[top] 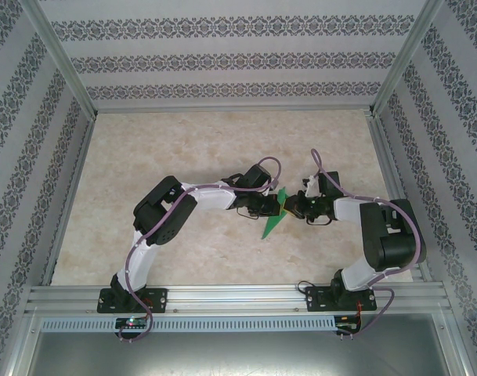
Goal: Fold a paper plane with a square sheet of paper (pick it up from the middle)
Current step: Fold the wing for the fifth time at the center of the table.
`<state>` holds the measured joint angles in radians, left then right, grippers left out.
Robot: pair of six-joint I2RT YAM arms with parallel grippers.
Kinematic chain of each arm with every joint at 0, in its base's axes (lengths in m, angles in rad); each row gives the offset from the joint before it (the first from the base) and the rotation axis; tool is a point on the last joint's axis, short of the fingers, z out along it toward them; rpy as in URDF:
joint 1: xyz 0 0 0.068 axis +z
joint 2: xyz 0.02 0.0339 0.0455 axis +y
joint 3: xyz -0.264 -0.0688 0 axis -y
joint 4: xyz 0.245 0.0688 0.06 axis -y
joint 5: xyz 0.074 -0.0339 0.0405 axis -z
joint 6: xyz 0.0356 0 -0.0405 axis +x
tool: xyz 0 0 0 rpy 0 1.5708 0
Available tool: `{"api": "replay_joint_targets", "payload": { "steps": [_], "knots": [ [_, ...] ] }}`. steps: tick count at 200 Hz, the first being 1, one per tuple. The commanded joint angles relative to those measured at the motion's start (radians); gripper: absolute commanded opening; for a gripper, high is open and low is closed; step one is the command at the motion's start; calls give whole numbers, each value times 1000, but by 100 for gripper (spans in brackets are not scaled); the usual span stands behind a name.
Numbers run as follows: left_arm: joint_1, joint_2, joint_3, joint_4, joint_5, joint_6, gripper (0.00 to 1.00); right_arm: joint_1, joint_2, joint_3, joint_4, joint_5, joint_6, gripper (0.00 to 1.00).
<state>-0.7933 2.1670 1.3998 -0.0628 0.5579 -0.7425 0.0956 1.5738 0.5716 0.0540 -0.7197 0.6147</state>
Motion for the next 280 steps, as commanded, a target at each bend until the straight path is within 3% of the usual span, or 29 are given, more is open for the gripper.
{"api": "replay_joint_targets", "payload": {
  "steps": [1, 112, 200, 280],
  "knots": [
    [-20, 23, -12, 1, 26, 29, 9, 22, 13, 10, -24, -5, -18, 9],
    [-29, -18, 9, -21, 53, 49, 9, 70, 15, 15, -182, 163, -62, 7],
    [-55, -159, -57, -148, -55, 124, 9, 101, 35, 45, -245, 248, -67, 7],
    [-84, -166, -102, -176, -79, 144, 8, 101, 27, 43, -259, 265, -59, 6]
  ]
}}
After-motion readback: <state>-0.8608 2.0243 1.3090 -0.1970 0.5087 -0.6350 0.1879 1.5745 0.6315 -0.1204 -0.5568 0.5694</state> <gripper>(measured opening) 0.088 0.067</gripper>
